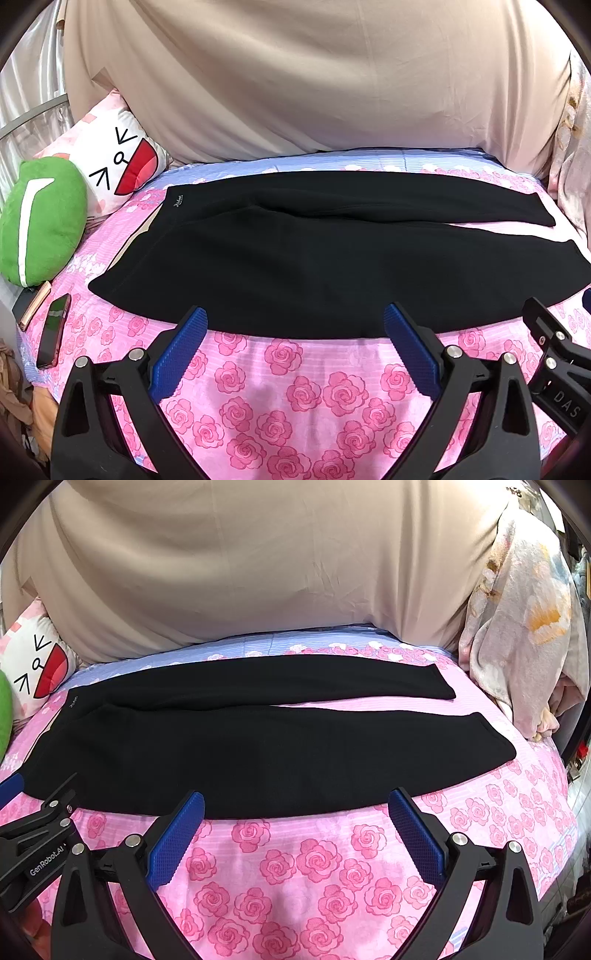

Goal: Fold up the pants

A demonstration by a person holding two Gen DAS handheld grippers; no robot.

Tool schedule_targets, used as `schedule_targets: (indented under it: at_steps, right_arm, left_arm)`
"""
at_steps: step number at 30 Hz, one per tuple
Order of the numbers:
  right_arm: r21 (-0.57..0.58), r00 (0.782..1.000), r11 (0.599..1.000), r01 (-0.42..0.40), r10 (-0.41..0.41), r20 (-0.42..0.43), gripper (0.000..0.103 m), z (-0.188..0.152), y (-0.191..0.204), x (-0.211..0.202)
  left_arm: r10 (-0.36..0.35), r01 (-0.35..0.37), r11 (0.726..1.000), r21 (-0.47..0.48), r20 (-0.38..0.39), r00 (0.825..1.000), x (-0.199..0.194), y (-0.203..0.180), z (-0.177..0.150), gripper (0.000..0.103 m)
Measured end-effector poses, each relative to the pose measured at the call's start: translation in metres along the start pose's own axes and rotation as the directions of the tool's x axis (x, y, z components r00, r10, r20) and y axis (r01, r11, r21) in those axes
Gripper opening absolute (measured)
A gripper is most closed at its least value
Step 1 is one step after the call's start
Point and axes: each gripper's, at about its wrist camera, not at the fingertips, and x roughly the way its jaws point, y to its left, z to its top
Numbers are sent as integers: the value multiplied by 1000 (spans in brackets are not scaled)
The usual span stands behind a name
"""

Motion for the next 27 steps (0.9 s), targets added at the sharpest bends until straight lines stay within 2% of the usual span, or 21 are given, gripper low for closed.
schedule_targets:
  at_steps: [16, 21, 25, 27]
  right_arm:
    - [-6, 1000, 1000, -4, 4, -2, 98, -2, -1, 4]
    - [5, 1000, 1000, 2, -2, -14, 98, 2, -13, 15]
    - [12, 1000, 1000, -14, 14, -25, 98, 14, -35, 33]
    - [17, 999, 999, -28, 29, -29, 98, 24, -54, 48]
  left_arm:
    - [-1, 1, 1000, 1, -6, 1000, 5, 2, 1, 95]
    - [-13, 13, 1000, -15, -25, 1000, 15, 10, 3, 95]
    - [-71, 65, 994, -90, -58, 996, 38, 43, 26, 95]
    - [-55, 46, 988, -148, -53, 997, 60, 78, 54, 95]
